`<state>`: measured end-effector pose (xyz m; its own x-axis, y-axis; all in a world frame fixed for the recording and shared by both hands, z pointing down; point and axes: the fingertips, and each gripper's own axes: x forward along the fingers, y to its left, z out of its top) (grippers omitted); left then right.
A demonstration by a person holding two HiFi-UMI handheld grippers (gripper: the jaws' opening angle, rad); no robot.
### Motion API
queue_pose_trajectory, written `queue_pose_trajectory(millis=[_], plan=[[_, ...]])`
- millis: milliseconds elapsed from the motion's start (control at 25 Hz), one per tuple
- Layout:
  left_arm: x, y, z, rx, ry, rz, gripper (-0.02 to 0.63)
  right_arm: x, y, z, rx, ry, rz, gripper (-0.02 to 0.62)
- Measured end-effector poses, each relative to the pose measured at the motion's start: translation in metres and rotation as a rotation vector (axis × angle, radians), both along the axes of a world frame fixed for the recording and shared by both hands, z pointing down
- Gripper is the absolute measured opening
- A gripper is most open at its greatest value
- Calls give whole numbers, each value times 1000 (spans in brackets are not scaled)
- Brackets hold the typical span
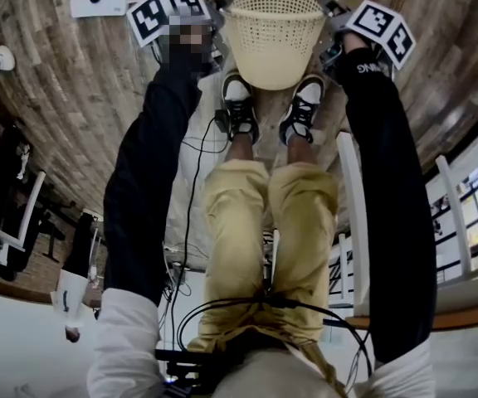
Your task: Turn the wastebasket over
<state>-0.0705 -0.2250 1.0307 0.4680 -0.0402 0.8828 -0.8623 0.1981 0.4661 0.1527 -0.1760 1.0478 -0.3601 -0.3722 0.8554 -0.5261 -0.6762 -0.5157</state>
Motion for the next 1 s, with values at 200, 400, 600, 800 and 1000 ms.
queue_pose_trajectory(millis=[200, 400, 600, 800, 1000], plan=[[-8, 11, -13, -2, -25, -33, 187, -1, 11, -16, 4, 16, -6, 210], [-12, 10, -33, 29, -35, -37, 163, -1, 4, -40, 74, 38, -40, 193], [-13, -3, -58, 117, -41, -58, 143, 2, -18, -71, 211, 78, -68, 182], [-18, -10, -78, 210, -62, -29, 132, -3, -31, -96, 348, 118, -110, 169], [-18, 8, -92, 283, -67, 29, 123, -5, -8, -105, 388, 142, -173, 159]])
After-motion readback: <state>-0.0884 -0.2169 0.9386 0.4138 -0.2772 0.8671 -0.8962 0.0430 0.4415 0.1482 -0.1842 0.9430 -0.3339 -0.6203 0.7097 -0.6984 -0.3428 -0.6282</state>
